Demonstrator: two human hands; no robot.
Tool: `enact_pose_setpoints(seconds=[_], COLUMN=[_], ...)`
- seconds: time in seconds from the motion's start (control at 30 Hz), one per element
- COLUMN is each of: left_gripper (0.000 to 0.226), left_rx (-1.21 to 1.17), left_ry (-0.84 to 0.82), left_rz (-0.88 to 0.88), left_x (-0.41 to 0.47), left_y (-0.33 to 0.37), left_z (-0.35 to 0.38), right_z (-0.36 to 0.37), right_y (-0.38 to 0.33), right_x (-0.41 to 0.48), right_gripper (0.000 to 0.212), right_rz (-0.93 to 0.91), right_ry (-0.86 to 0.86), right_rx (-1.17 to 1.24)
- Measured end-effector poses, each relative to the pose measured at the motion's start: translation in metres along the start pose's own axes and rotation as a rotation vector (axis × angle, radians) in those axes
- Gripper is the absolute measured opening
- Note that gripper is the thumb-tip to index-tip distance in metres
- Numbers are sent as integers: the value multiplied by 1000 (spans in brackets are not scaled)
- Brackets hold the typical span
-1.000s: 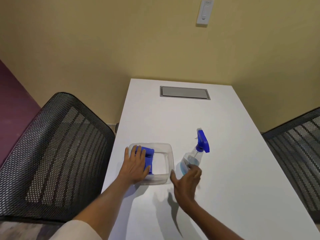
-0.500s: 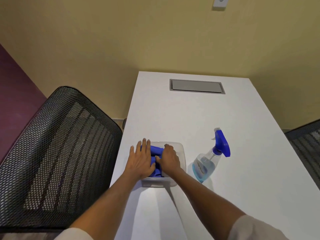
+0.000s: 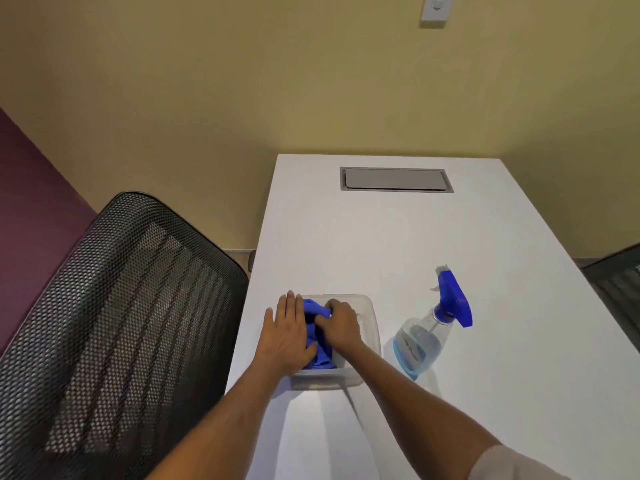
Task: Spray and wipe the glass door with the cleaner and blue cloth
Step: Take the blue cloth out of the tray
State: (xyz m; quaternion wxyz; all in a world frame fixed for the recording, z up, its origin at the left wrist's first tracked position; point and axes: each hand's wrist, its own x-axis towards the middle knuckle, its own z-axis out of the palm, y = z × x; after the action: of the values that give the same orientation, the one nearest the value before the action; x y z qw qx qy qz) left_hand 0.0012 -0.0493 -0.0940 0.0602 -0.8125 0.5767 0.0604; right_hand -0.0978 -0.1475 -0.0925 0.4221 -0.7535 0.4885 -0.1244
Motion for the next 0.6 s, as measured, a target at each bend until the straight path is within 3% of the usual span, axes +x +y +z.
enact_pose_setpoints(seconds=[0.13, 0.27, 0.4, 0.6], left_gripper=[103, 111, 112, 121], left_rx=[-134, -465, -876, -1099], left_ry=[181, 230, 347, 395], left_rz=[-42, -102, 66, 332], left_x=[-11, -25, -52, -94], left_y=[5, 19, 38, 88], left_z=[-20, -62, -113, -176], right_z=[-24, -60, -103, -171], right_y=[-20, -49, -85, -116], right_x=[-24, -60, -108, -190], right_gripper=[18, 12, 14, 11], right_rz=[-34, -86, -124, -218], right_ry=[58, 155, 278, 426], right_rx=[198, 313, 379, 427])
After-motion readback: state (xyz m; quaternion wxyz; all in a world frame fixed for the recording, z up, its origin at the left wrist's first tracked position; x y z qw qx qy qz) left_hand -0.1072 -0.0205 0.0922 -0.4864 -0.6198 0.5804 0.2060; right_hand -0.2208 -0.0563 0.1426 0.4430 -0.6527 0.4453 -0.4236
